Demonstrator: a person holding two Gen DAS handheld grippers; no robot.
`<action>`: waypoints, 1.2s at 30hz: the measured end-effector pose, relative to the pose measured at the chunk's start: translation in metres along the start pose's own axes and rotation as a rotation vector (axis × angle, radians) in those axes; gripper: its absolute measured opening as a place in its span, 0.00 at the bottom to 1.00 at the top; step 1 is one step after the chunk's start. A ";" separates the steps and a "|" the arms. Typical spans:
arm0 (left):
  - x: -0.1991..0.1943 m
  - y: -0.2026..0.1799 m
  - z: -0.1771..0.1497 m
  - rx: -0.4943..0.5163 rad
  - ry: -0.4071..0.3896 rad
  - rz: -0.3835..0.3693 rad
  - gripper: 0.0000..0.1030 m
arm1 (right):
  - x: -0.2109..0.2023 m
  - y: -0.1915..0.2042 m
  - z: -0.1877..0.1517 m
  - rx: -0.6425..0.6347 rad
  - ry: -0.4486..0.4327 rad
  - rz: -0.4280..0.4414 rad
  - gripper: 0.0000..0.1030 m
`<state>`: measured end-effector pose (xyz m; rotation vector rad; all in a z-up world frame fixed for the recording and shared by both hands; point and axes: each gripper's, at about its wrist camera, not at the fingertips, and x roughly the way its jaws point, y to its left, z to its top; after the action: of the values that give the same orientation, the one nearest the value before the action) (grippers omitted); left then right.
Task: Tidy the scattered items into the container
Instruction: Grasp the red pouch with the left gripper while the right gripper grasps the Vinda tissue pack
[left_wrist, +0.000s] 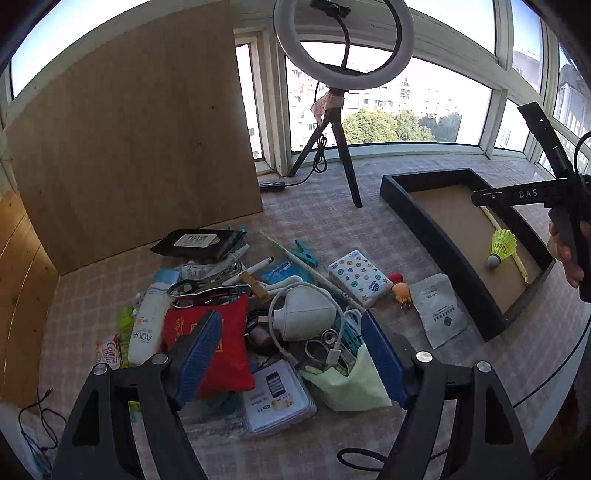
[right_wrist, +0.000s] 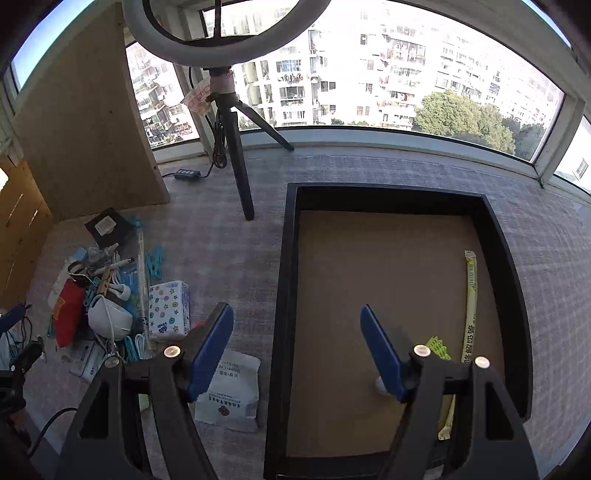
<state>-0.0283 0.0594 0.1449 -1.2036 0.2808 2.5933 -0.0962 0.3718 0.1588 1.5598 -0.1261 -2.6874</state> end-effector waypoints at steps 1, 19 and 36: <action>0.001 0.009 -0.014 -0.008 0.019 0.027 0.74 | 0.006 0.010 -0.001 -0.016 0.014 0.011 0.69; 0.029 0.020 -0.053 0.004 0.017 0.118 0.74 | 0.101 0.131 -0.007 -0.185 0.192 0.087 0.69; 0.068 0.042 -0.042 -0.035 0.052 0.182 0.48 | 0.144 0.134 -0.009 -0.221 0.277 0.031 0.68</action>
<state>-0.0534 0.0186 0.0683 -1.3151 0.3723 2.7340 -0.1612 0.2278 0.0415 1.8149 0.1478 -2.3361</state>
